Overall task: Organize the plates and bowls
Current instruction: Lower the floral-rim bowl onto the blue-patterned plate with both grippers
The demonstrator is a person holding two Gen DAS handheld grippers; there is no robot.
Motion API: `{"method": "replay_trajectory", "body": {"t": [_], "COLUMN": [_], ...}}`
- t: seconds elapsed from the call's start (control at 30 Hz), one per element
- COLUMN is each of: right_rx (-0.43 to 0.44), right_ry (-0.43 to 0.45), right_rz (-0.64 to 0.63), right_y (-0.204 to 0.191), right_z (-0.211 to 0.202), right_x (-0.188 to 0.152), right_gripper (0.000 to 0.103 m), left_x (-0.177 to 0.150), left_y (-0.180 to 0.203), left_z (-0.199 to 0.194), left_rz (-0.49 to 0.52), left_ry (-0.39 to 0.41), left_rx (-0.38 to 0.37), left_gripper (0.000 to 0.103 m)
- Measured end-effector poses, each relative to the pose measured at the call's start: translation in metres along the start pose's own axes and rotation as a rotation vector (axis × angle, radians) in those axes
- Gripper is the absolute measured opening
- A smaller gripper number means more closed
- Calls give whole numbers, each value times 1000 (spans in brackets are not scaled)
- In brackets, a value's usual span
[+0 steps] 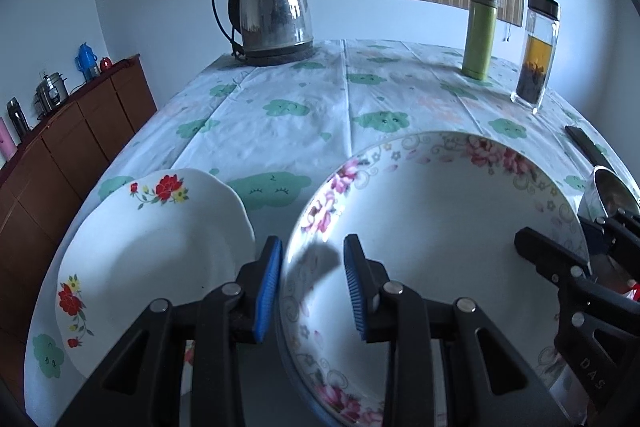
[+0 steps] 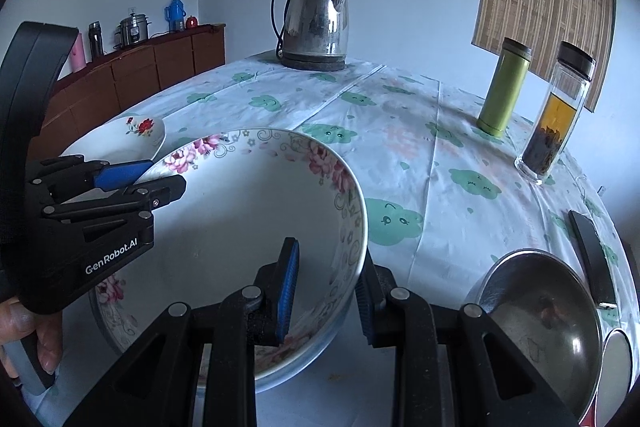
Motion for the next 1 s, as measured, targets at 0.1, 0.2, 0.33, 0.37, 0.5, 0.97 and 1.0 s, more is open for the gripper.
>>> {"method": "replay_trajectory", "body": {"t": [0.1, 0.2, 0.33, 0.37, 0.5, 0.97, 1.0], "right_rx": [-3, -9, -21, -24, -33, -46, -47], "right_ry": [1, 2, 4, 6, 10, 12, 12], "right_rz": [-4, -10, -21, -23, -34, -50, -50], "right_y": [0, -1, -2, -2, -3, -4, -3], "right_z": [0, 0, 0, -1, -1, 0, 0], "right_x": [0, 0, -1, -1, 0, 0, 0], "right_gripper": [29, 29, 29, 30, 30, 33, 33], "left_x": [0, 0, 0, 0, -1, -1, -1], "left_y": [-1, -1, -1, -1, -1, -2, -1], "left_z": [0, 0, 0, 0, 0, 0, -1], "left_rz": [3, 2, 0, 1, 0, -7, -9], "left_ry": [0, 1, 1, 1, 1, 1, 2], "left_rx": [4, 2, 1, 2, 1, -5, -7], "left_gripper": [30, 30, 30, 30, 30, 30, 30]}}
Point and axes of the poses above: each gripper's, at about its wrist camera, not at the fingertips, and z roughly the way its jaws point, y to its right, x to its top, the point moved 7 cm from there along z, roughly the way its jaws point, and after that the axes turned 11 degrees about z, right-handed, at the moved point
